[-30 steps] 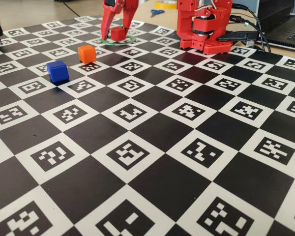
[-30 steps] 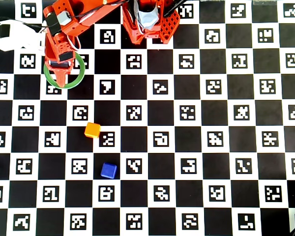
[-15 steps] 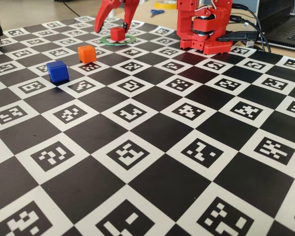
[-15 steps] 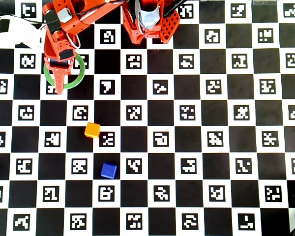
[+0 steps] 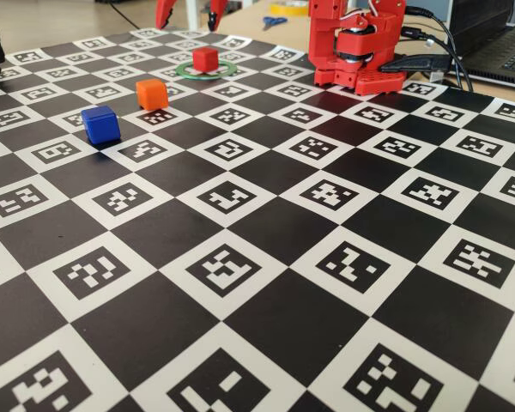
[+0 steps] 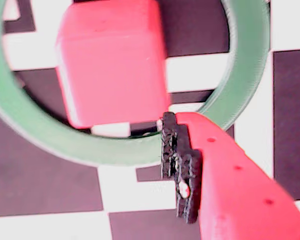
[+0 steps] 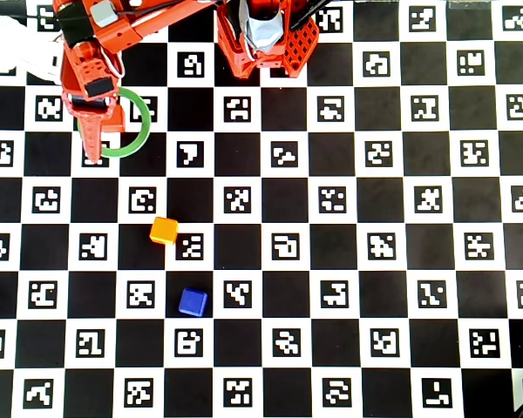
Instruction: Grab the red cube then put it in the green circle then put the blue cube on top and finally the orange cube on top
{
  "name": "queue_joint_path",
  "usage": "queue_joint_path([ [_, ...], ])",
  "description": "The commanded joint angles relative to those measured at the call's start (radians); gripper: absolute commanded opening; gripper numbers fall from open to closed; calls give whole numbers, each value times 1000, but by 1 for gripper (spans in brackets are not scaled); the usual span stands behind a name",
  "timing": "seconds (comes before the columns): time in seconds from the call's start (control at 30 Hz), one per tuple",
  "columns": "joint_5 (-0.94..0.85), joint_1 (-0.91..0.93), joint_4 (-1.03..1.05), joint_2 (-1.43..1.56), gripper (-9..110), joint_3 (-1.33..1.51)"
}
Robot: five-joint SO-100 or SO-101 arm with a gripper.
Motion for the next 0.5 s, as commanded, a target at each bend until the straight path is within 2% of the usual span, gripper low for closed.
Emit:
queue_joint_path([
  [0.0,34,-35,40,107,54,-141],
  [0.47,256,-245,261,86,53,-411],
])
